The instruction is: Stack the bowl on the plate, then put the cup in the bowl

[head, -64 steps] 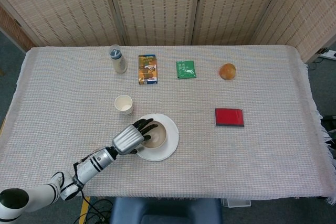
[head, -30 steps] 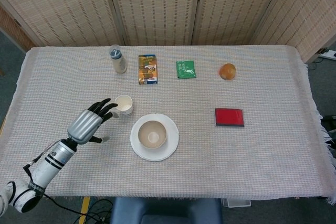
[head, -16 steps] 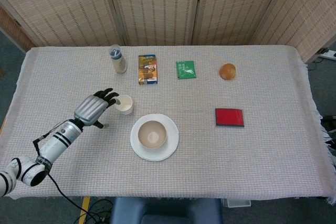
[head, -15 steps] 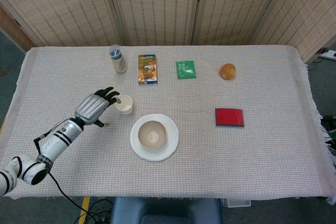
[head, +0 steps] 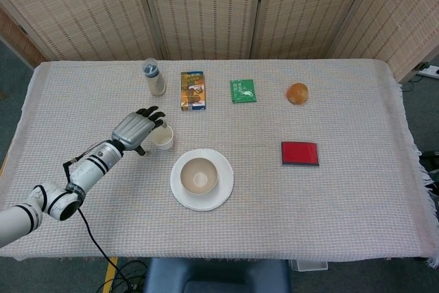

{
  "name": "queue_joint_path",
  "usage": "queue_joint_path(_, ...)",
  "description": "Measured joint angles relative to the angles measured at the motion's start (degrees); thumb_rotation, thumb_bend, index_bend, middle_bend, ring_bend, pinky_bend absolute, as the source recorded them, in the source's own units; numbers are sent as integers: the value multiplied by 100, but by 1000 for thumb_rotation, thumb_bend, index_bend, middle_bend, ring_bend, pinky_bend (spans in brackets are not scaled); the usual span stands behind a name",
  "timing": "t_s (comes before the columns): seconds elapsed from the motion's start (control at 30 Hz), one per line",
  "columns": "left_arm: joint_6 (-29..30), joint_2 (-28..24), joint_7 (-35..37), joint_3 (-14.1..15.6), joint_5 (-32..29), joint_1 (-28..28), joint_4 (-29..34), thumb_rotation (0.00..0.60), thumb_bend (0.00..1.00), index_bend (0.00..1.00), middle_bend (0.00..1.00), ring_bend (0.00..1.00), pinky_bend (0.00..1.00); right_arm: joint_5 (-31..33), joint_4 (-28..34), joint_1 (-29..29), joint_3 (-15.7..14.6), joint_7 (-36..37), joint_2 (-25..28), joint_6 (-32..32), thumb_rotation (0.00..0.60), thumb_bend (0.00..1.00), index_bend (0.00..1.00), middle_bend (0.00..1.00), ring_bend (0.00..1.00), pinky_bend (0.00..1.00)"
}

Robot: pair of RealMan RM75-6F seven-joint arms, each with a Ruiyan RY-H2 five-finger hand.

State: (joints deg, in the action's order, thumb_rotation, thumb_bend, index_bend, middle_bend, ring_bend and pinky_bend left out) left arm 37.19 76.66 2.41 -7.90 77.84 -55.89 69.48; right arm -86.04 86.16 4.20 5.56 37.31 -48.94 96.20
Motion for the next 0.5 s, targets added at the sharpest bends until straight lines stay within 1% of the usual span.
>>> queue_joint_path(0.27,-317,246,246,1,138,-318,-537,600,114,300,162,0,199,126,-15,-19,65,-21,-12,-107,600,207,0,44,0,0)
queue_joint_path(0.5,-604,344,374,110,233,-484,-816,600,115,305,162,0,199,154,-38,-17,94,38,-8,-140,600,206,0,44,0,0)
